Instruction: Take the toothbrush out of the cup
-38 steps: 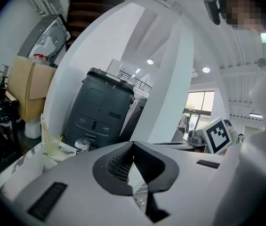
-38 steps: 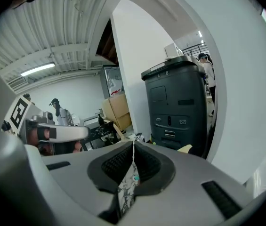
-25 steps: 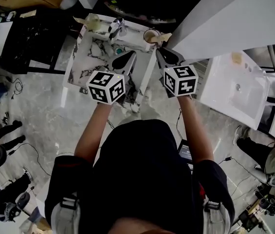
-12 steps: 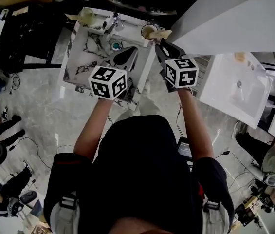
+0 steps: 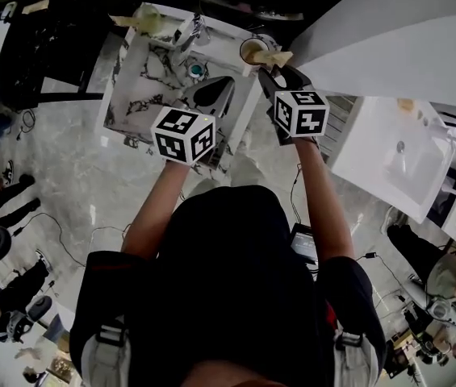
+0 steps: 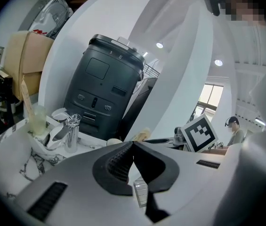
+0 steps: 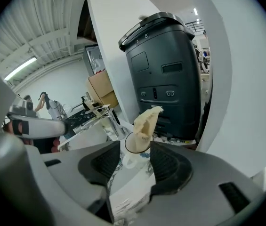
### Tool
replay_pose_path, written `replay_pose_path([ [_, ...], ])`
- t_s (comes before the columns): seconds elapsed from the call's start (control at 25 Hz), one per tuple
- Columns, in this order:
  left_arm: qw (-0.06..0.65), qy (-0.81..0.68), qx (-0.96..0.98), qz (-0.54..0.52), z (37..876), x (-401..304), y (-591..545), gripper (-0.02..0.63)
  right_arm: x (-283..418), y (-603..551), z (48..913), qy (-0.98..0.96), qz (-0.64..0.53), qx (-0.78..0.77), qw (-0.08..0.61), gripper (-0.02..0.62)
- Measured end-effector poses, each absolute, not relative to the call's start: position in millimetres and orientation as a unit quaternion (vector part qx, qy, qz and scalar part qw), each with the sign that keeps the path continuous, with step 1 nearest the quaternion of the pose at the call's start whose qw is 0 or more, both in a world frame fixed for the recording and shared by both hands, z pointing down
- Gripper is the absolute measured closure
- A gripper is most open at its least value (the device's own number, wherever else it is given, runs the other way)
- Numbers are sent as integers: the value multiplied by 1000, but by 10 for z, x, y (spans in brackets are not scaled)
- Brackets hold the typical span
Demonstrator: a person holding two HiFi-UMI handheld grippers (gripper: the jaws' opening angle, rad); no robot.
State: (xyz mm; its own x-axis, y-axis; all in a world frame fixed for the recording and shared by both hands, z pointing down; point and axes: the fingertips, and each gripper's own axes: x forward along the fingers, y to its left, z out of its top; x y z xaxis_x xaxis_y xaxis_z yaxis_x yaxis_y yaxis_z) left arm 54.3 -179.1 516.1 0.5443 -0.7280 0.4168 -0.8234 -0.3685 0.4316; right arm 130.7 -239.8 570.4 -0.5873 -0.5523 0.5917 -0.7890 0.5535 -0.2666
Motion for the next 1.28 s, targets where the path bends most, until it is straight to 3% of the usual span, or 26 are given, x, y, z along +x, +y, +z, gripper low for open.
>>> replay_pose_path([
  [1.28,320,-527,784,74,5257,294,-1954,598,945,-2844,5794,-873,216,355,255,400],
])
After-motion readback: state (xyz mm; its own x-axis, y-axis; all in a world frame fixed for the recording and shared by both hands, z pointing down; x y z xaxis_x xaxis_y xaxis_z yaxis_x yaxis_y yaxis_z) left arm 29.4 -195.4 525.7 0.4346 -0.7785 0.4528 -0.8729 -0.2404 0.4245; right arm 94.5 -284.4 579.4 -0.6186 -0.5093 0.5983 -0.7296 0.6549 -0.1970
